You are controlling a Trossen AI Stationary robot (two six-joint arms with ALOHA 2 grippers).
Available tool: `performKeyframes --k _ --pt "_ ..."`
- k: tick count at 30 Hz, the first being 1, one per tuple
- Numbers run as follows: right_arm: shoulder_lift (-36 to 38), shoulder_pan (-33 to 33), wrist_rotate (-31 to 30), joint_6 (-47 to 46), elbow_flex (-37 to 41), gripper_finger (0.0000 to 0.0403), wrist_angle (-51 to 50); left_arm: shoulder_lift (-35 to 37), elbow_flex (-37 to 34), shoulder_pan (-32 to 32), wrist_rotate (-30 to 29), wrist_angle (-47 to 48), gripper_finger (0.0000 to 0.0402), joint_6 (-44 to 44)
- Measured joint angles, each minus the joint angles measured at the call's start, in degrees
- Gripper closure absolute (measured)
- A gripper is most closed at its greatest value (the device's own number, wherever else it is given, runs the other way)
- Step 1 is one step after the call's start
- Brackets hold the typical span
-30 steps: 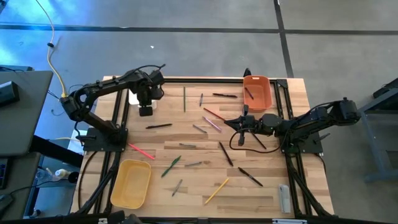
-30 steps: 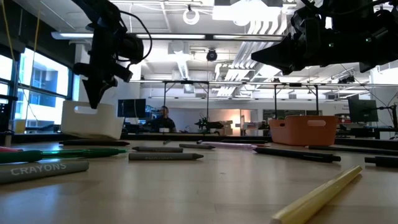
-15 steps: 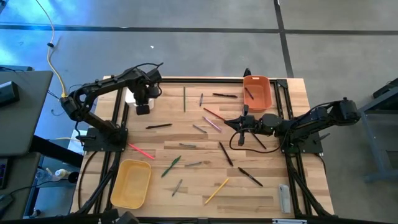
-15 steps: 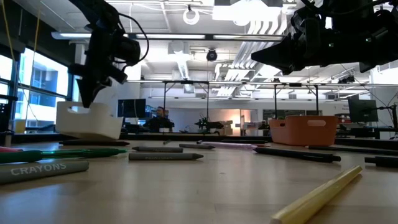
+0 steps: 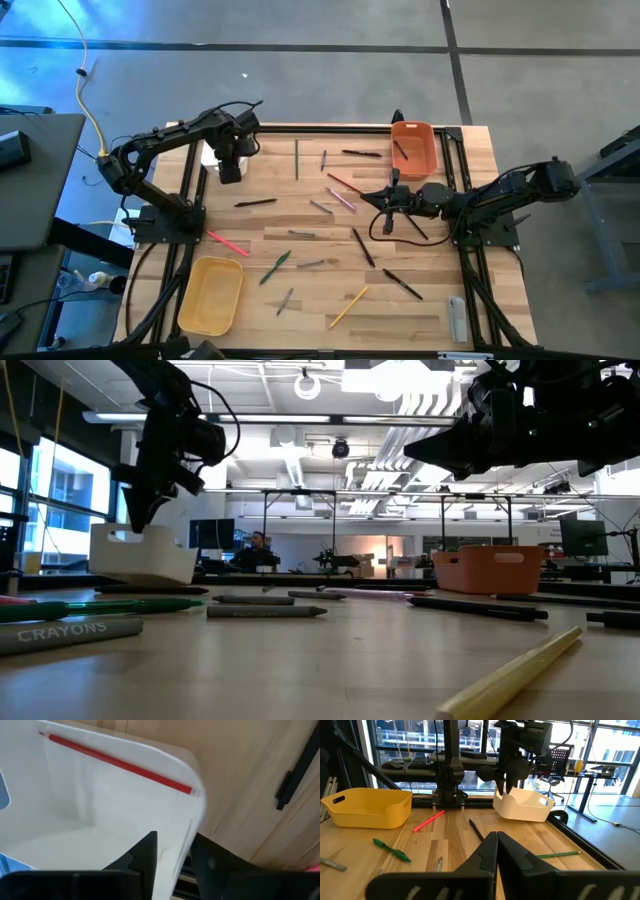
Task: Sort crayons/erasers/pens/pencils in bins
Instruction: Adjust the white bin, then put the middle left black pen into the yellow bin
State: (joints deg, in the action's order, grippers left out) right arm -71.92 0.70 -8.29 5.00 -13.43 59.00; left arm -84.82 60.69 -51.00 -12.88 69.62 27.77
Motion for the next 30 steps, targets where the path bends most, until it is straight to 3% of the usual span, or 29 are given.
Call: performKeyframes --k 8,19,24,30 --pt "0.0 0.0 0.1 0.0 0.0 0.0403 0.0 0.0 0.0 0.0 -3.4 3.3 0.0259 -0.9" --pt "0.0 0.0 0.2 0.0 0.0 0.0403 0.0 0.1 0.0 2.4 -3.4 4.7 0.0229 -2.1" --pt "0.0 0.0 0.2 0.0 0.0 0.0403 0.0 2.9 0.0 5.9 -3.9 4.8 0.0264 -2.9" --pt "0.0 0.0 0.2 0.0 0.0 0.0403 0.0 8.1 0.0 15.1 6.9 1.9 0.0348 -9.7"
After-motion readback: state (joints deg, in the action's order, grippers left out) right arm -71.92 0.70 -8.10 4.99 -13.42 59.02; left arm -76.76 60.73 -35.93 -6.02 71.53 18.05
